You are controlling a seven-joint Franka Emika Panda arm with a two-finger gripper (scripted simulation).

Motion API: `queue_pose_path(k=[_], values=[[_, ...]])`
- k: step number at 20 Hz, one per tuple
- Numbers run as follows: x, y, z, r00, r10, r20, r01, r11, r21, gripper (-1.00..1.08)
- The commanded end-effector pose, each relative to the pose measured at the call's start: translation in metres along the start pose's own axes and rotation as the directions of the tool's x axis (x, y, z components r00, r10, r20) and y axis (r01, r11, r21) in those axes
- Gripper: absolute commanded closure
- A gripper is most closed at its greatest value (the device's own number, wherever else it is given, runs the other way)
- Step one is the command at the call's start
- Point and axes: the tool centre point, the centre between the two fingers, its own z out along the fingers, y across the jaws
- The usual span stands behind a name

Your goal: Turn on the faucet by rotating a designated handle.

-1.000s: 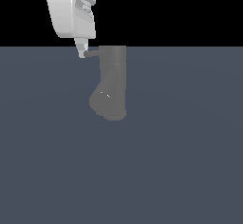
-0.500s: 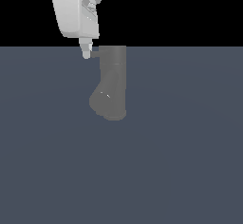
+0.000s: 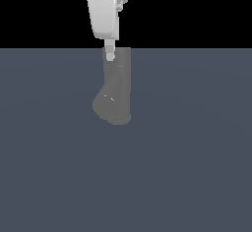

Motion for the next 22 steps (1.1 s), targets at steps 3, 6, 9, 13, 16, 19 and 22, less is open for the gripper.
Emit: queue_pose_path(k=[3,6,9,13,16,19,22], values=[[0.056,-0.001,-0.001,0.999,0.05,-0.003,-0.05,0.999,0.0,1.08],[0.027,-0.001,0.0,1.0,-0.003,0.0,0.003,1.0,-0.001,1.08],[0.037,-0.008,0.0,1.0,0.002,-0.001,-0.002,1.0,-0.001,1.08],[0.049,-0.017,0.0,1.0,0.008,-0.001,-0.008,1.0,0.0,1.08],[0.058,-0.024,0.0,1.0,0.013,-0.001,-0.013,1.0,0.0,1.08],[0.067,-0.031,0.0,1.0,0.018,-0.001,-0.018,1.0,0.0,1.08],[0.076,-0.037,0.0,1.0,0.023,-0.002,-0.023,1.0,0.0,1.08]])
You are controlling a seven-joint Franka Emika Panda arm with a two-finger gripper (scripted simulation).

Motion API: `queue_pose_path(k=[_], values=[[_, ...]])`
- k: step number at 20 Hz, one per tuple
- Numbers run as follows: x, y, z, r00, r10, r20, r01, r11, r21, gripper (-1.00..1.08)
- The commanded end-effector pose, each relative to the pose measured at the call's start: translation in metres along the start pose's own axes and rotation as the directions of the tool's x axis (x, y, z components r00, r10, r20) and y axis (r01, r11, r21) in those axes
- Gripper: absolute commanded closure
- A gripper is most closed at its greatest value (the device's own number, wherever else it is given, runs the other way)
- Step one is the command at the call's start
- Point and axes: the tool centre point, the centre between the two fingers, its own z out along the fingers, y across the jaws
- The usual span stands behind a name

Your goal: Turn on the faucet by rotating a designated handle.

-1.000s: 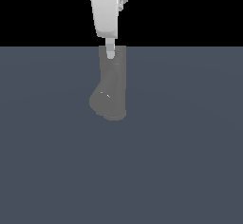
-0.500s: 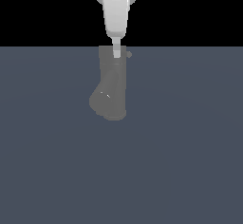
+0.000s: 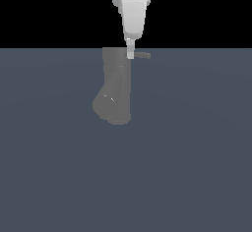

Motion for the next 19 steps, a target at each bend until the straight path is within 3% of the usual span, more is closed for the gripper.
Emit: queue_pose_path(k=[1,19], values=[[0.028,-0.01,0.0,0.999,0.038,-0.004,-0.038,0.999,0.011,1.08],[0.077,-0.043,-0.001,0.998,0.064,-0.005,-0.064,0.998,0.011,1.08]])
